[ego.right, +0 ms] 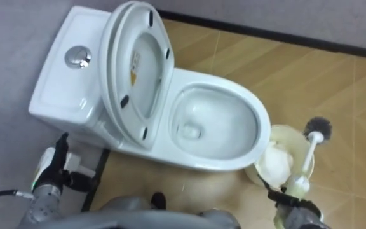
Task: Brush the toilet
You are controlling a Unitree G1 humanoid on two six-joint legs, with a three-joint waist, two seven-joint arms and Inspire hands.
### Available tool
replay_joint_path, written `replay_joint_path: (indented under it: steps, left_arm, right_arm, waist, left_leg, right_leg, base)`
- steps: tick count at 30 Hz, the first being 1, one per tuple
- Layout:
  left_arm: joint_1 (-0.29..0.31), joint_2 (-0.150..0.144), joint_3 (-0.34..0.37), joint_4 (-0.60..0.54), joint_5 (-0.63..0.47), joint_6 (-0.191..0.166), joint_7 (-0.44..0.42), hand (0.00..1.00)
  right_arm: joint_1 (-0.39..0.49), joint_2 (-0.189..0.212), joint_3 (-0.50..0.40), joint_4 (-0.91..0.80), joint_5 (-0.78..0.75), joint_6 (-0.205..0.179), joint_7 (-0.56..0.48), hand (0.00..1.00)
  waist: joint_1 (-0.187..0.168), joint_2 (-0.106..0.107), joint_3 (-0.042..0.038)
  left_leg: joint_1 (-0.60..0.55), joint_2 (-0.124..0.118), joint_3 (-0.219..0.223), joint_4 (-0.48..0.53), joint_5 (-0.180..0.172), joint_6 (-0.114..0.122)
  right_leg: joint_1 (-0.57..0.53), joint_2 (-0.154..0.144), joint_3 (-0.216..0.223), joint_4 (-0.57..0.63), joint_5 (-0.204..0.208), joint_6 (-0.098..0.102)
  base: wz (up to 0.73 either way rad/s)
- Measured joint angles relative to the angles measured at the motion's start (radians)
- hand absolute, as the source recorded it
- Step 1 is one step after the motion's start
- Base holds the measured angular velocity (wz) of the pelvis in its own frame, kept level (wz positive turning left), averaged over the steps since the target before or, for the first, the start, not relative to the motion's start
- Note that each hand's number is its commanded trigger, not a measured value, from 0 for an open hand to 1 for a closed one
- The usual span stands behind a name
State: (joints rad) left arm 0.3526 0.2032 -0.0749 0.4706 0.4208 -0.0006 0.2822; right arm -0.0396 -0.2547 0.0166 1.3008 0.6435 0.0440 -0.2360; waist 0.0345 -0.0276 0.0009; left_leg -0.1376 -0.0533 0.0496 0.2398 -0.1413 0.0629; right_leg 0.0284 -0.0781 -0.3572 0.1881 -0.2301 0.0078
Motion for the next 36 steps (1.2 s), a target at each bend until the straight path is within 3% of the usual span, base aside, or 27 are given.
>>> replay_joint_path:
  steps: [6,9,13,15,17,18,19,22,30,36]
  left_arm:
    - [0.095,0.003,0.009,-0.175,0.099,0.001,0.043,0.00]
    - [0.100,0.007,0.034,-0.235,0.167,0.002,0.043,0.00]
    - [0.105,0.030,0.043,-0.326,0.212,0.002,0.043,0.00]
    - [0.104,0.043,0.043,-0.358,0.220,0.002,0.044,0.00]
    - [0.098,0.056,0.036,-0.393,0.232,-0.014,0.058,0.00]
    - [0.083,0.055,0.029,-0.422,0.249,-0.038,0.065,0.00]
    - [0.059,0.056,0.020,-0.436,0.267,-0.071,0.079,0.00]
    - [0.008,0.058,-0.023,-0.438,0.281,-0.113,0.102,0.00]
    - [-0.002,0.059,-0.081,-0.438,0.290,-0.141,0.099,0.00]
    - [0.015,0.064,-0.119,-0.428,0.291,-0.161,0.097,0.00]
  right_arm:
    - [0.004,0.000,0.007,-0.054,-0.198,-0.023,-0.009,1.00]
    - [0.005,0.000,0.007,-0.059,-0.316,-0.040,-0.009,1.00]
    - [-0.002,-0.003,0.015,-0.064,-0.426,-0.044,0.001,1.00]
    - [-0.022,-0.004,0.034,-0.060,-0.463,-0.044,0.011,1.00]
    - [-0.043,-0.004,0.040,-0.060,-0.511,-0.045,0.025,1.00]
    - [-0.054,-0.005,0.040,-0.060,-0.551,-0.047,0.033,1.00]
    - [-0.062,-0.005,0.040,-0.062,-0.592,-0.053,0.041,1.00]
    - [-0.066,-0.007,0.050,-0.067,-0.636,-0.084,0.044,1.00]
    - [-0.068,-0.034,0.060,-0.071,-0.700,-0.100,0.045,1.00]
    - [-0.070,-0.043,0.082,-0.075,-0.838,-0.119,0.045,1.00]
  waist:
    - [0.007,-0.008,0.0008]
    - [0.008,-0.011,0.0040]
    - [0.034,-0.013,0.0083]
    - [0.035,-0.011,0.0152]
    - [0.035,-0.008,0.0185]
    - [0.035,-0.006,0.0190]
    - [0.036,-0.006,0.0184]
    - [0.046,0.001,0.0142]
    - [0.054,0.015,0.0059]
    - [0.055,0.015,0.0083]
  left_leg:
    - [0.009,-0.001,-0.010,-0.002,-0.001,-0.002]
    - [0.013,-0.007,-0.028,0.000,-0.001,-0.001]
    - [0.012,-0.010,-0.037,0.010,0.000,0.000]
    - [0.011,-0.010,-0.041,0.017,0.000,0.000]
    - [0.006,-0.011,-0.046,0.025,0.000,0.001]
    - [0.002,-0.011,-0.048,0.031,-0.001,0.001]
    - [0.002,-0.010,-0.047,0.032,-0.001,0.001]
    - [0.005,-0.009,-0.040,0.031,-0.002,0.002]
    - [0.012,-0.006,-0.034,0.023,-0.002,0.002]
    - [0.018,-0.006,-0.030,0.016,-0.002,0.002]
  right_leg:
    - [0.012,0.001,0.000,-0.002,0.001,0.000]
    - [0.024,0.001,-0.004,-0.003,0.000,0.001]
    - [0.029,-0.003,-0.009,-0.001,0.001,0.001]
    - [0.029,-0.006,-0.009,0.000,0.001,0.002]
    - [0.027,-0.006,-0.009,-0.001,0.001,0.002]
    - [0.027,-0.005,-0.009,-0.001,0.001,0.002]
    - [0.027,-0.005,-0.008,0.000,0.001,0.002]
    - [0.026,-0.005,-0.002,0.002,0.001,0.002]
    - [0.025,-0.006,0.000,0.016,0.002,0.002]
    - [0.025,-0.007,0.004,0.020,0.002,0.002]
  base:
    - [0.05]
    - [0.15]
    - [0.07]
    - [0.05]
    - [0.02]
    - [0.00]
    - [0.00]
    - [-0.08]
    - [-0.02]
    - [-0.02]
